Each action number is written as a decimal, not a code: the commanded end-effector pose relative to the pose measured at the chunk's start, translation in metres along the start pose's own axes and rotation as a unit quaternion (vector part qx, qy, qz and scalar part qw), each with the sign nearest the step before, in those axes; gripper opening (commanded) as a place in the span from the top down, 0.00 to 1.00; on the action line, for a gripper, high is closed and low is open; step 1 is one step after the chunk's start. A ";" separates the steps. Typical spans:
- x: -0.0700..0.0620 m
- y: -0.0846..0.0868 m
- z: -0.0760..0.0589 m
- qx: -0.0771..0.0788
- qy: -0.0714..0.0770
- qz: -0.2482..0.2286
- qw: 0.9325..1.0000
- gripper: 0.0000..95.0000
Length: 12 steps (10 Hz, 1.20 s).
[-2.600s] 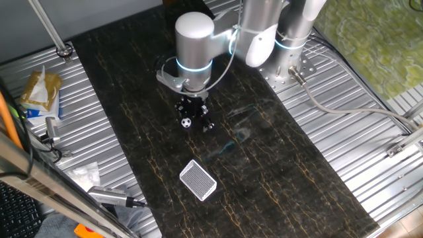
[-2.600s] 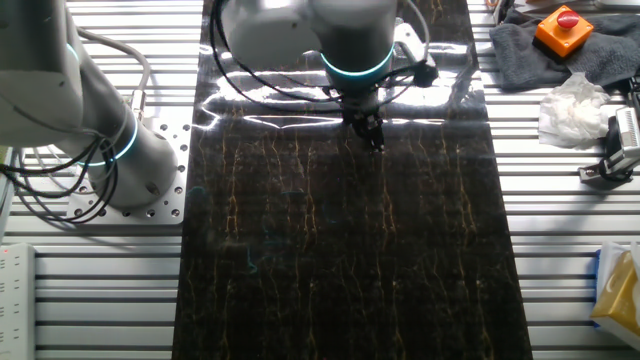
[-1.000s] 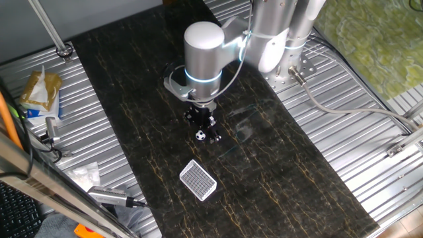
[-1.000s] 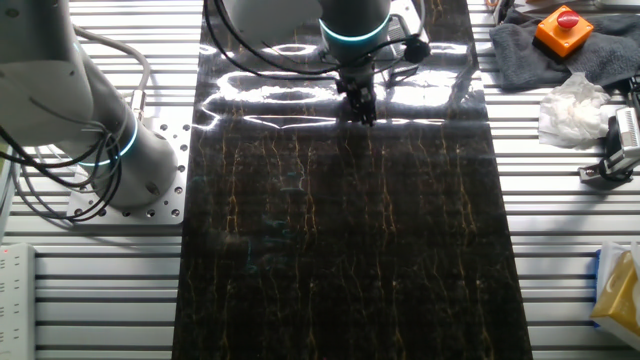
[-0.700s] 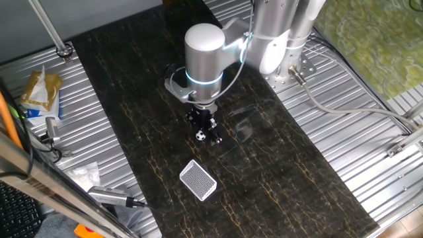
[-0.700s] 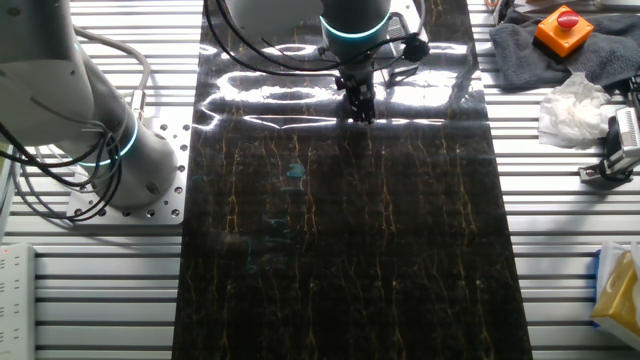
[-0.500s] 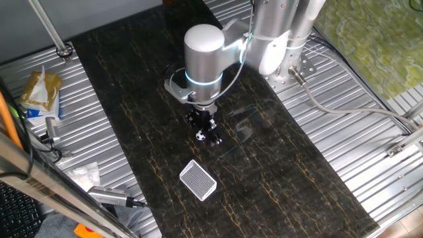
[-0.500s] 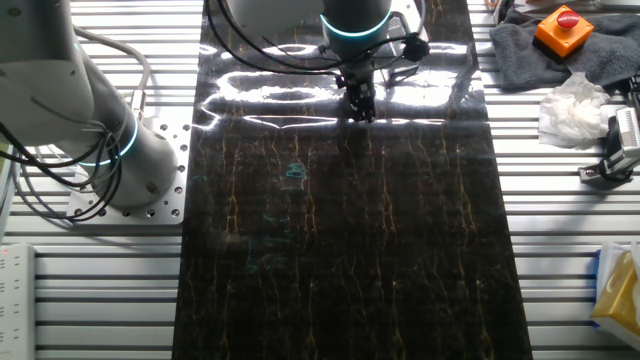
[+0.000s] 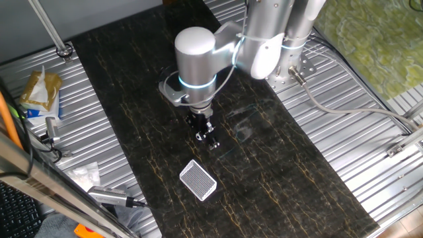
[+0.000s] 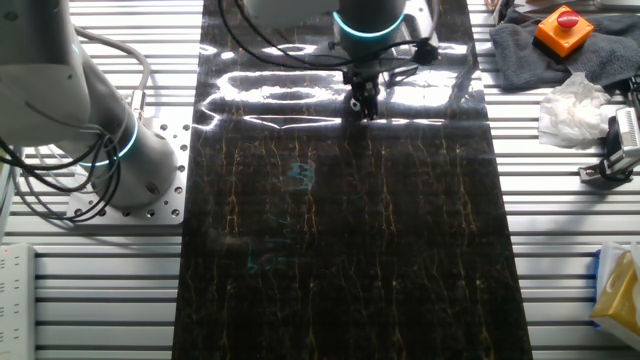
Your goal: Push the soccer ball into the goal
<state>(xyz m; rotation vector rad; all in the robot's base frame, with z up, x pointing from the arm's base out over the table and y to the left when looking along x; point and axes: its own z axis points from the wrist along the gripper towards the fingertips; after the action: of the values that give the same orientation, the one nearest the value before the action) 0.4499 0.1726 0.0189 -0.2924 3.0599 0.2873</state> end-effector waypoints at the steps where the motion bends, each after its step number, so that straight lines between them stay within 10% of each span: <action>1: -0.011 0.011 0.001 -0.002 0.006 0.006 1.000 0.00; 7: -0.022 0.020 0.000 0.060 0.017 -0.060 0.996 0.00; 8: -0.020 0.015 -0.005 0.091 0.025 -0.086 0.992 0.20; 11: -0.010 -0.009 -0.029 0.111 0.039 -0.128 0.985 0.20; 12: -0.004 -0.022 -0.040 0.111 0.040 -0.135 0.984 0.00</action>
<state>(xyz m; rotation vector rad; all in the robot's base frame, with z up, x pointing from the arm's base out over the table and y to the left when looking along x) 0.4582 0.1526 0.0500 -0.6770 3.0471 -0.0595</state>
